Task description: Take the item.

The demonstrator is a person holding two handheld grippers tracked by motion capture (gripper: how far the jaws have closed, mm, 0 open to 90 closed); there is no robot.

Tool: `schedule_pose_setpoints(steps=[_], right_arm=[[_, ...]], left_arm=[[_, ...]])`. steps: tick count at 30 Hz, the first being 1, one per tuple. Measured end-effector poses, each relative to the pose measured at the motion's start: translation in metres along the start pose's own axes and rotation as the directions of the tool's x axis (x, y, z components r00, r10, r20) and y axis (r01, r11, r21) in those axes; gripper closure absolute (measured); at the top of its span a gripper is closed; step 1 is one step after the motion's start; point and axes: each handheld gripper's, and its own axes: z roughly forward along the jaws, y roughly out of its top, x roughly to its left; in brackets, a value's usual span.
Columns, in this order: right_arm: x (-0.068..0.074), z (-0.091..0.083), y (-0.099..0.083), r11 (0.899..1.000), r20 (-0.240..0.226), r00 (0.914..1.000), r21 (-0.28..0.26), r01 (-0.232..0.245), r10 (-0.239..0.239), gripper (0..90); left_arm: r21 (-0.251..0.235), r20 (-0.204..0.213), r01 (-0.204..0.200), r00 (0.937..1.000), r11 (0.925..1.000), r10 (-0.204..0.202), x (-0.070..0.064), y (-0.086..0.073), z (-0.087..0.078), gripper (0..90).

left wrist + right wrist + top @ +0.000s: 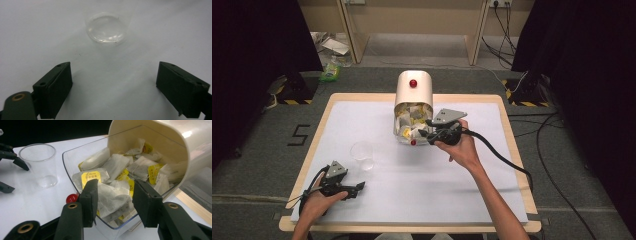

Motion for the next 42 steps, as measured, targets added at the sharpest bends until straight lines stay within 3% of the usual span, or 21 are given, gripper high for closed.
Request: schedule_pose_setpoints(steps=[7,14,18,42], right_arm=[[-0.004,0.004,0.002,0.999,-0.030,0.9995,0.039,-0.002,0.004,65.3],[-0.007,0.012,0.001,0.997,-0.070,0.9974,0.072,0.024,-0.019,82.9],[-0.008,0.012,0.002,0.998,-0.076,0.9965,0.058,0.040,-0.036,90.0],[-0.011,-0.010,0.024,0.994,0.010,0.9956,-0.064,0.093,-0.093,90.0]], left_arm=[[-0.001,0.000,0.001,1.0000,1.0000,-0.001,0.000,0.000,0.000,12.5],[-0.001,0.000,0.001,1.0000,1.0000,-0.001,0.000,0.000,0.000,12.5],[-0.001,0.000,0.001,1.0000,1.0000,-0.001,0.000,0.000,0.000,12.5],[0.001,0.000,0.001,1.0000,1.0000,-0.001,0.000,0.000,0.000,12.4]])
